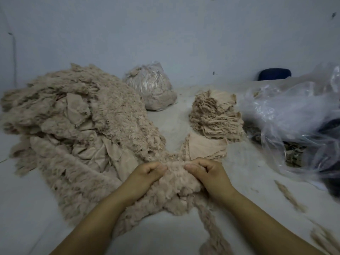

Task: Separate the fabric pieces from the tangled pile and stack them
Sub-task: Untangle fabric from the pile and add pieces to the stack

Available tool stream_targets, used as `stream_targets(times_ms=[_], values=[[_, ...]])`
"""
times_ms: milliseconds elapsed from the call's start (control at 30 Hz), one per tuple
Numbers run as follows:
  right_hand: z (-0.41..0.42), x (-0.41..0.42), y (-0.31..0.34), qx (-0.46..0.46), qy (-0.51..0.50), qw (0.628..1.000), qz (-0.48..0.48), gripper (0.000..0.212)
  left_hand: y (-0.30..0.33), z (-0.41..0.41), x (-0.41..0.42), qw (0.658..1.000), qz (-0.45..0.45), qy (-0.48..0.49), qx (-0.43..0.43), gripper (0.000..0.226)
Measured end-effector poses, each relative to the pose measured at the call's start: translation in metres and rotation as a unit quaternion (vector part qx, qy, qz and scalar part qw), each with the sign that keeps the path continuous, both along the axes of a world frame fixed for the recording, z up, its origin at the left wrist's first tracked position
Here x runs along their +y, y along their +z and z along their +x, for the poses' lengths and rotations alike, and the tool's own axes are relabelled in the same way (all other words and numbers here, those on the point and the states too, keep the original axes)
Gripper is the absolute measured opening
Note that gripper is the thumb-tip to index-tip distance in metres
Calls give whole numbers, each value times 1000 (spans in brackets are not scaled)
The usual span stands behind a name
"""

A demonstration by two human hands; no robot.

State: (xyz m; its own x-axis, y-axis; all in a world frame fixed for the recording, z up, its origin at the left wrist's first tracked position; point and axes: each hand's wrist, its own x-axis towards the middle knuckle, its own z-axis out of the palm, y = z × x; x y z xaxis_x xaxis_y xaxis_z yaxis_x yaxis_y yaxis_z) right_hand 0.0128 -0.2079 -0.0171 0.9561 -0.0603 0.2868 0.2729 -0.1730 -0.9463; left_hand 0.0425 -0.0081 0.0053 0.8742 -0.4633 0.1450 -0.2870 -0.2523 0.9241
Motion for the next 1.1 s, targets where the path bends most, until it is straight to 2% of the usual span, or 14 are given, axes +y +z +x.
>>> stream_targets(times_ms=[100,133,167,200,233,267,433,500,567,633,733,800,867,1100], values=[[-1,3,-2,3,27,999,29,51,8,3,-8,997,-44,36,-58,31],[-2,6,-2,-1,31,999,26,52,12,5,-13,995,-37,30,-83,33],[-2,8,-3,-12,26,999,25,41,14,8,-18,994,-14,19,-111,34],[-2,8,-1,-18,16,999,28,20,15,10,-22,991,15,3,-137,35],[0,8,0,-24,3,999,34,12,14,13,-26,987,37,-9,-155,34],[0,8,2,-27,-13,999,44,20,13,15,-27,986,42,-15,-159,33],[6,-12,5,-23,-123,981,151,31,1,20,-20,998,-30,25,-42,45],[9,-12,3,6,-118,980,161,35,1,21,-15,999,19,-24,-8,53],[12,-7,2,23,-108,975,194,36,1,18,-15,990,92,-92,-50,54],[10,-2,2,32,-56,971,232,32,-2,15,-21,983,85,-125,-101,41],[2,2,3,36,-4,993,108,41,-4,11,-27,988,46,-129,-72,27],[1,0,7,8,-69,991,116,41,-3,9,-27,986,53,-156,-31,20],[6,-7,11,-4,-135,973,185,44,-2,10,-25,980,95,-171,-19,40],[10,-11,15,-22,-250,943,218,39,0,18,-16,976,103,-193,17,47]])
